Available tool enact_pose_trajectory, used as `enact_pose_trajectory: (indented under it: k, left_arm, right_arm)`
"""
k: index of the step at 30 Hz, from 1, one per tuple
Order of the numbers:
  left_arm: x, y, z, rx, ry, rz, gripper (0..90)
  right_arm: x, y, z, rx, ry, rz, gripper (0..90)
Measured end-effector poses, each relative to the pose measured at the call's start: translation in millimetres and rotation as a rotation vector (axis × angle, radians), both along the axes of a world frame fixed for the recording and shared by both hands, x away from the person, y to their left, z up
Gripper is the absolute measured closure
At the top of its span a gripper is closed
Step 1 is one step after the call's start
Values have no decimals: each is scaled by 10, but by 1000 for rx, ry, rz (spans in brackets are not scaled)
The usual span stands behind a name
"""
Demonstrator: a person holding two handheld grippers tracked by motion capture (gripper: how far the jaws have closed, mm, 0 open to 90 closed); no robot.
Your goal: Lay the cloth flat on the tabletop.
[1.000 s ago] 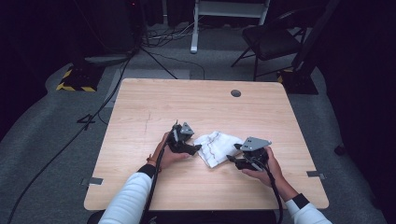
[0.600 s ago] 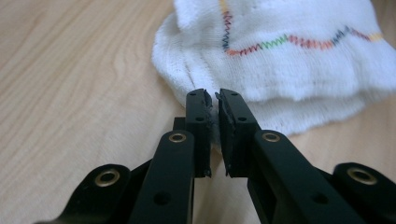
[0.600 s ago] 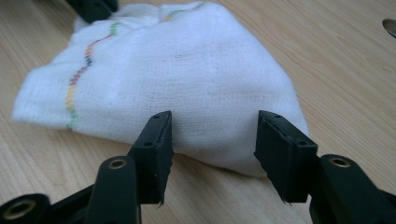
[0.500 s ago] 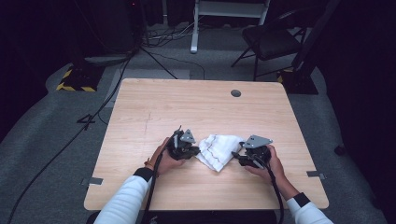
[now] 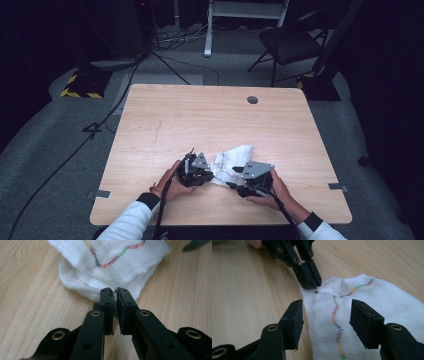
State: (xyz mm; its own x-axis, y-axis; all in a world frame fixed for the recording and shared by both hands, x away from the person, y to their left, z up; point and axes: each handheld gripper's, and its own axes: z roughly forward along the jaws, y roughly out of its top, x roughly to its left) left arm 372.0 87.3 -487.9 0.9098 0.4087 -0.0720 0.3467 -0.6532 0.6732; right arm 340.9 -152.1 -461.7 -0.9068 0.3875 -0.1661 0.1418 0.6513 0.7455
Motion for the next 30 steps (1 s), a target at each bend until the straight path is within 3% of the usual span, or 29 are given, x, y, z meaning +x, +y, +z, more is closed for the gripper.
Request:
enact_pose_trajectory:
  k: [2, 4, 5, 6, 9, 12, 13, 14, 16, 19, 20, 21, 23, 27, 28, 29, 30]
  left_arm:
    - [-6, 4, -3, 2, 2, -9, 834]
    - [-12, 3, -2, 10, 4, -8, 835]
    - [-12, 3, -2, 10, 4, -8, 835]
    - [-13, 2, -3, 11, 2, -10, 835]
    - [-12, 10, -10, 21, -6, -11, 836]
    - [-11, 21, -4, 31, -12, -11, 836]
    - [-13, 24, -2, 30, -15, -8, 836]
    - [-20, 31, 2, 29, -14, -4, 836]
    - [-44, 47, 13, 27, -18, -5, 836]
    - [-76, 57, 18, 36, -24, 0, 837]
    - [-76, 57, 18, 36, -24, 0, 837]
    - [-95, 78, 12, 25, -7, 10, 837]
    - [-123, 83, 13, 15, 5, 7, 837]
    - [-177, 56, 13, 28, 7, -16, 835]
    - [-198, 40, 10, 22, 13, -24, 835]
    - [-249, 10, 10, 25, 16, -37, 833]
    - [-249, 10, 10, 25, 16, -37, 832]
  right_arm:
    - [-1, 51, -64, -34, 3, 9, 438]
    - [14, 82, -128, -87, -23, -13, 486]
    - [14, 82, -128, -87, -23, -13, 486]
    - [38, 58, -163, -113, -42, -35, 603]
    - [84, -47, -127, -104, -43, -70, 751]
    - [91, -140, -86, -91, -44, -96, 801]
    - [83, -249, -45, -77, -40, -125, 831]
    - [83, -249, -45, -77, -40, -125, 831]
    - [90, -440, -4, -51, -26, -184, 849]
    - [73, -583, 7, -57, -47, -252, 881]
    - [73, -583, 7, -57, -47, -252, 881]
    - [79, -711, 8, -49, -44, -315, 880]
    - [86, -836, 0, -35, -3, -350, 875]
    - [61, -917, -14, -10, 14, -346, 792]
    - [46, -904, -7, -5, 15, -329, 773]
    - [12, -830, 7, -6, -2, -298, 689]
    - [12, -830, 7, -6, -2, -298, 689]
